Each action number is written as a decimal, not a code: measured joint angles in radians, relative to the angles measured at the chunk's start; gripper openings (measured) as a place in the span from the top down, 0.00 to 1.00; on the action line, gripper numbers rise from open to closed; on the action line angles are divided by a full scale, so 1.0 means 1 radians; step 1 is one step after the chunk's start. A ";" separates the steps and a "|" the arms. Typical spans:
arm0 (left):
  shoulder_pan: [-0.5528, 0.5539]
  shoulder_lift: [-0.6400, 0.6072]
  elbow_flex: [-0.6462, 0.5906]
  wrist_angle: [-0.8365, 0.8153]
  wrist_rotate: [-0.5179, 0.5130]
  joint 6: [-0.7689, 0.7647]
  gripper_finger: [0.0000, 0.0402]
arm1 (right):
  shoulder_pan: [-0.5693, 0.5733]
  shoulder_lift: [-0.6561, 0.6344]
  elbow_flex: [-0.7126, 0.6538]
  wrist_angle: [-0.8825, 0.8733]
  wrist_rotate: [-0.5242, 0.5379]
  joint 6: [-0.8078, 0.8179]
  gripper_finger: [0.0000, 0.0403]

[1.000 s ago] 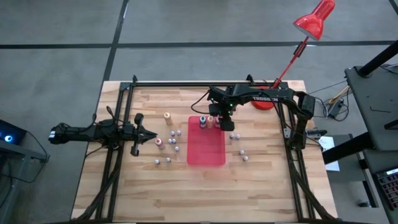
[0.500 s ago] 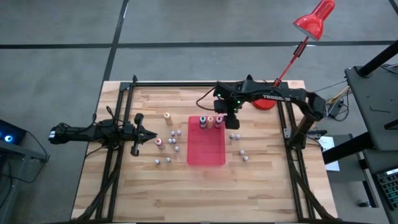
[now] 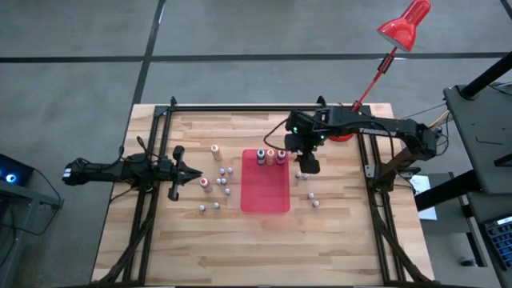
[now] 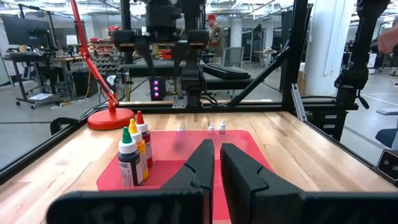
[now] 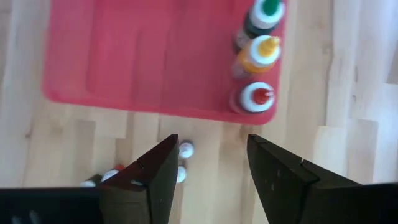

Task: Pick & Place food coloring
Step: Put the small food coloring bottle into the red bin

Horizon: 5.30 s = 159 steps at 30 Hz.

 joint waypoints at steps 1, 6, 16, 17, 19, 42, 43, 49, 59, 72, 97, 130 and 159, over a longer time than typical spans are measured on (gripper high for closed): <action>0.000 0.000 0.000 0.000 0.000 0.000 0.99 | 0.009 -0.007 -0.008 0.000 0.000 0.000 0.55; 0.000 0.000 0.000 0.000 0.000 0.000 0.99 | 0.051 -0.051 -0.063 -0.001 0.000 0.000 0.55; 0.000 0.000 0.000 0.000 0.000 0.000 0.99 | 0.095 -0.081 -0.162 -0.003 0.001 0.045 0.55; 0.000 0.000 0.000 0.000 0.000 0.000 0.99 | 0.098 -0.085 -0.168 -0.002 0.001 0.045 0.55; 0.000 0.000 0.000 0.000 0.000 0.000 0.99 | 0.104 -0.093 -0.179 -0.003 0.001 0.045 0.55; 0.000 0.000 0.000 0.000 0.000 0.000 0.99 | 0.109 -0.112 -0.254 0.007 0.001 0.102 0.55; 0.000 0.000 0.000 0.000 0.000 0.000 0.99 | 0.109 -0.110 -0.254 0.008 0.002 0.111 0.55; 0.000 0.000 0.000 0.000 0.000 0.000 0.99 | 0.109 -0.093 -0.254 0.030 0.001 0.106 0.55; 0.000 0.000 0.000 0.000 0.000 0.000 0.99 | 0.095 -0.040 -0.252 0.065 0.001 0.077 0.55; 0.000 0.000 0.000 0.000 0.000 0.000 0.99 | 0.051 0.030 -0.254 0.121 0.001 0.109 0.55; 0.000 0.000 0.000 0.000 0.000 0.000 0.99 | 0.037 0.031 -0.392 0.297 0.000 0.070 0.55; 0.000 0.000 0.000 0.000 0.000 0.000 0.99 | 0.014 0.161 -0.328 0.259 -0.025 0.068 0.55; 0.000 0.000 0.000 0.000 0.000 0.000 0.99 | 0.006 0.161 -0.348 0.292 -0.025 0.052 0.75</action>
